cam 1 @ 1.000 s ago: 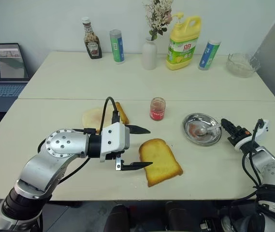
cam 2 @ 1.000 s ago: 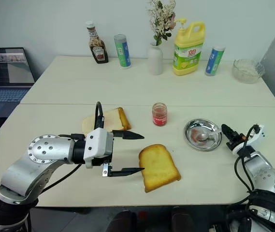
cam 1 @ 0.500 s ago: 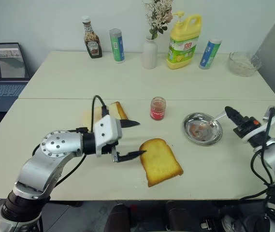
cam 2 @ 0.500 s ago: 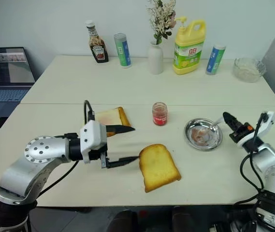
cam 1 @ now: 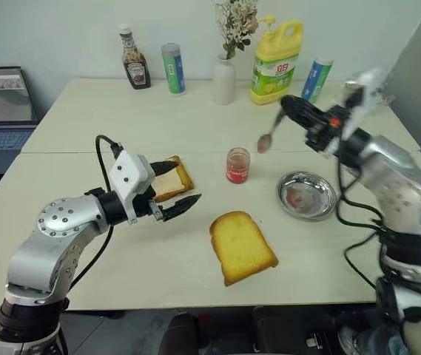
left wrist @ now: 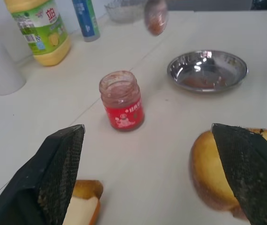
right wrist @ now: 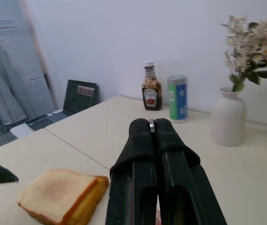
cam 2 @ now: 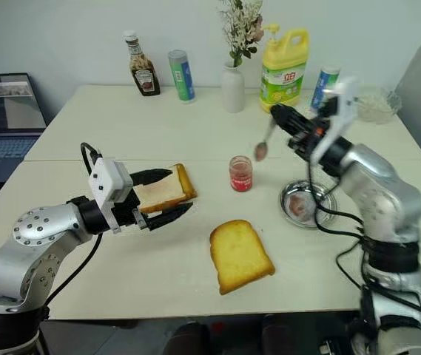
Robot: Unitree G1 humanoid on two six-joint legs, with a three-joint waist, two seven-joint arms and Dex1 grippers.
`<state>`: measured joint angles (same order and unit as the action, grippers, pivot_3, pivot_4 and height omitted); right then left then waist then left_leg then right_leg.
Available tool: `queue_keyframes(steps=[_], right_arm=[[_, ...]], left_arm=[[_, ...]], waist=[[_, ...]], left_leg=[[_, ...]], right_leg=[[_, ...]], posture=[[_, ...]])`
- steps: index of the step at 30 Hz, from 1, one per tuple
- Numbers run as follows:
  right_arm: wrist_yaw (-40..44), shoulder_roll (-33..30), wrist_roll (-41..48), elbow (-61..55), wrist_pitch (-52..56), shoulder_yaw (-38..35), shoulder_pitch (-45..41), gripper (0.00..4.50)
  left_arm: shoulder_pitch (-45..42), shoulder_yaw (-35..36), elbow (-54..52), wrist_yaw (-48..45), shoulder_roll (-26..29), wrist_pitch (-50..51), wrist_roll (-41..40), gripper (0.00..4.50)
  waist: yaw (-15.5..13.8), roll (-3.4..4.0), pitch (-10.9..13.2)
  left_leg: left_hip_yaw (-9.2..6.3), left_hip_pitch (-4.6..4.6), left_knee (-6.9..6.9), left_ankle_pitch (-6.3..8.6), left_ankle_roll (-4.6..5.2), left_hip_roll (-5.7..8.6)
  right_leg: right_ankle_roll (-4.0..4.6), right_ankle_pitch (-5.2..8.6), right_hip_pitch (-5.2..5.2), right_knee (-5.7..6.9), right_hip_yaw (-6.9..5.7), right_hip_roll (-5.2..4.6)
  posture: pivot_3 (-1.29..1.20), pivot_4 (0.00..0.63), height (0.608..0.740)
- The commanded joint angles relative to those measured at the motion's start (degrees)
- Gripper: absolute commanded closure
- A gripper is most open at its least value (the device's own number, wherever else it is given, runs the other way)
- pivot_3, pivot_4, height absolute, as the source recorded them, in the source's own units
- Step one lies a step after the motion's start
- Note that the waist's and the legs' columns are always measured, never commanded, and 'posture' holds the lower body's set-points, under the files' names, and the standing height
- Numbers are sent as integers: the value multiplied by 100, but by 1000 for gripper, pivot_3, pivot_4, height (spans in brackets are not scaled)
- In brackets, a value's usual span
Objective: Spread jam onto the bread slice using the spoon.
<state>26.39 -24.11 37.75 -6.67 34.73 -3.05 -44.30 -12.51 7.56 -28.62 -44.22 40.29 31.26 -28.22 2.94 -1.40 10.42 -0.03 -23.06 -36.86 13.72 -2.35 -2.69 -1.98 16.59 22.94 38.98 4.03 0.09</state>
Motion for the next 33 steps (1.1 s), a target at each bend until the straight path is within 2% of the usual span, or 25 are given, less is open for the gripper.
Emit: queue_keyframes(steps=[1,7,13,29,33], right_arm=[[366,119,-837,605,-953,385,-350,4475],[976,114,-1919,1434,-2188,906,-487,4475],[1389,111,-2457,1795,-2909,1055,-402,4475],[1732,185,-3653,2778,-4321,1535,-310,4475],[1715,259,-3772,2981,-4329,1560,-344,4475]], left_arm=[[41,97,-251,153,-8,22,-56,0],[9,61,-315,298,-30,78,-95,0],[-141,-140,-315,390,-113,119,-96,0],[-322,-241,-182,322,-111,131,-48,0],[-245,-225,-144,277,-86,73,-5,0]], waist=[[-7,0,0],[-103,0,0],[-108,0,0],[-108,0,0],[-107,0,0]], left_leg=[[1,-6,0,0,0,-1],[-6,-41,-2,1,-2,1],[-7,-41,-4,1,-3,2],[-8,-39,-7,0,-3,2],[-9,-39,-8,0,-4,2]], right_leg=[[1,-1,9,3,0,0],[3,-2,39,3,-11,-7],[3,-3,39,7,-13,-9],[5,-4,39,11,-14,-8],[5,-4,38,11,-15,-8]], posture=[[0,150,740],[0,150,740],[0,150,740],[0,150,740],[0,150,740]])
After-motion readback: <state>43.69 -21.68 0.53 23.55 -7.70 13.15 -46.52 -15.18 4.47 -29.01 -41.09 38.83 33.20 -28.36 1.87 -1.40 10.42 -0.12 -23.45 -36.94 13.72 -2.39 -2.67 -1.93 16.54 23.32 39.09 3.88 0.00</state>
